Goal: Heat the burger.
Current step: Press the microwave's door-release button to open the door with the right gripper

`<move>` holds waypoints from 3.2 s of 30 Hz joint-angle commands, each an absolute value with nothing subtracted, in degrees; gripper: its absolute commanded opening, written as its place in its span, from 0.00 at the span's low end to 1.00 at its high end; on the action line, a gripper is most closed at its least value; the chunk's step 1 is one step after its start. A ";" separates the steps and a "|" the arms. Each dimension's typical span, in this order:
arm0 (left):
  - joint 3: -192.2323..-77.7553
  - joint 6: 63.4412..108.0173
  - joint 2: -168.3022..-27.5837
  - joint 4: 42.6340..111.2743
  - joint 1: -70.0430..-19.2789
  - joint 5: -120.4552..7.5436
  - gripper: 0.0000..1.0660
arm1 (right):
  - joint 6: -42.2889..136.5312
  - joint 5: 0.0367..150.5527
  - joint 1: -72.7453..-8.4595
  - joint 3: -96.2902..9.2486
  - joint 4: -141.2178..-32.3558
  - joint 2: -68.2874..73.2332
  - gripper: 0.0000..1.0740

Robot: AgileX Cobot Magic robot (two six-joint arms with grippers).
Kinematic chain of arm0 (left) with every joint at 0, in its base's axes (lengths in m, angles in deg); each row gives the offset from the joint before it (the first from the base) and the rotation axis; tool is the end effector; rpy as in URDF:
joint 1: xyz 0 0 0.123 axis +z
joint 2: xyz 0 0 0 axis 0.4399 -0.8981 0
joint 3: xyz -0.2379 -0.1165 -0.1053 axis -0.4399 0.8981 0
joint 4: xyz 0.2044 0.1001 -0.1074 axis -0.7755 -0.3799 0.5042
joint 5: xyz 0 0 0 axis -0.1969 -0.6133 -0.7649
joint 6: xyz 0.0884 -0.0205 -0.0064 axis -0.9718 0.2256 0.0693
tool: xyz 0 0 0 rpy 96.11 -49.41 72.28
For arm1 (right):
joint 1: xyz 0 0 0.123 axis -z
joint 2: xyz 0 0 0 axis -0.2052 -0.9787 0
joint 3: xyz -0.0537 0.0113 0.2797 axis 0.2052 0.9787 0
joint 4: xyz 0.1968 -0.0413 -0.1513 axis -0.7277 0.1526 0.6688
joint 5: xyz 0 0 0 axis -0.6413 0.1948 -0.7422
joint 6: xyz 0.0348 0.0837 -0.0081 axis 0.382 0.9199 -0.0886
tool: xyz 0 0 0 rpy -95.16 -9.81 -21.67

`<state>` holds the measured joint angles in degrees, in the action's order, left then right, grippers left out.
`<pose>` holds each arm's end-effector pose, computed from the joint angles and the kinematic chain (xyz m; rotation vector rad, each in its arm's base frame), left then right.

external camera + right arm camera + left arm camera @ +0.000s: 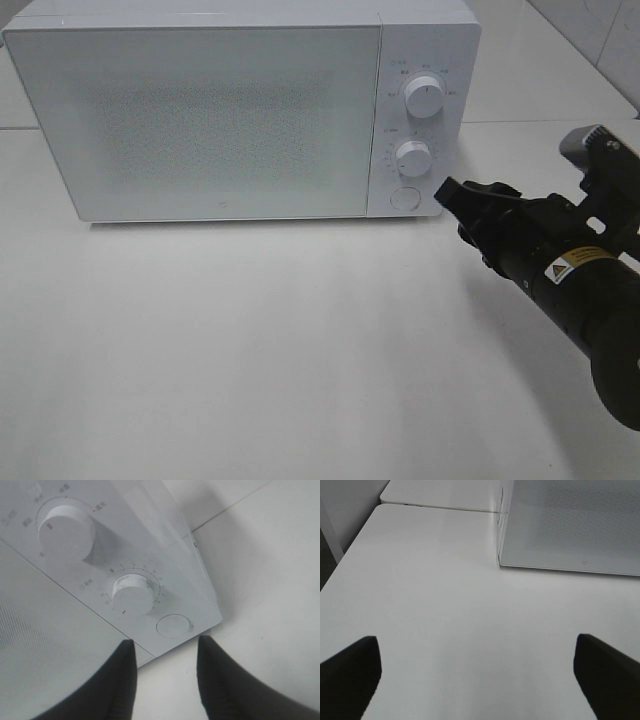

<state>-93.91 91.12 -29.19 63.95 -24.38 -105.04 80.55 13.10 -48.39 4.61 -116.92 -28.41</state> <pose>-0.0060 -0.0024 0.2813 -0.0573 2.0106 -0.0322 0.2256 0.1152 0.1408 0.4351 1.7505 0.5675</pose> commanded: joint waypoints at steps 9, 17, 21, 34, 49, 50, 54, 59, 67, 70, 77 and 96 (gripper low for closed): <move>-93.74 91.06 -27.98 64.01 -24.15 -104.70 0.96 | 118.65 12.99 -48.57 4.15 -117.04 -28.29 0.15; -93.74 91.06 -27.98 64.01 -24.15 -104.70 0.96 | 127.88 14.02 -48.57 4.15 -118.70 -28.29 0.00; -93.74 91.06 -27.98 64.01 -24.15 -104.70 0.96 | 129.77 16.25 -48.57 4.15 -120.19 -28.29 0.00; -93.74 91.06 -27.98 64.01 -24.15 -104.70 0.96 | 130.17 20.09 -48.57 0.25 -121.62 -30.53 0.00; -93.74 91.06 -27.98 64.01 -24.15 -104.70 0.96 | 132.23 23.64 -48.57 -7.77 -121.39 -38.95 0.00; -93.74 91.06 -27.98 64.01 -24.15 -104.70 0.96 | 132.23 23.64 -48.57 -7.77 -121.39 -38.95 0.00; -93.74 91.06 -27.98 64.01 -24.15 -104.70 0.96 | 132.23 23.93 -48.39 -10.92 -121.39 -41.93 0.00; -93.74 91.06 -27.98 64.01 -24.15 -104.70 0.96 | 132.29 25.13 -48.39 -13.61 -121.91 -43.94 0.00; -93.74 91.06 -27.98 64.01 -24.15 -104.70 0.96 | 132.41 26.28 -46.62 -17.79 -121.62 -46.74 0.00; -93.74 91.06 -27.98 64.01 -24.15 -104.70 0.96 | 132.46 26.45 -46.05 -18.83 -121.62 -47.32 0.00; -93.74 91.00 -27.98 64.01 -24.15 -104.70 0.96 | 132.52 28.17 -44.21 -21.75 -121.22 -48.98 0.00; -93.74 91.00 -27.98 64.01 -24.15 -104.70 0.96 | 130.80 29.31 -43.07 -24.50 -121.11 -50.30 0.00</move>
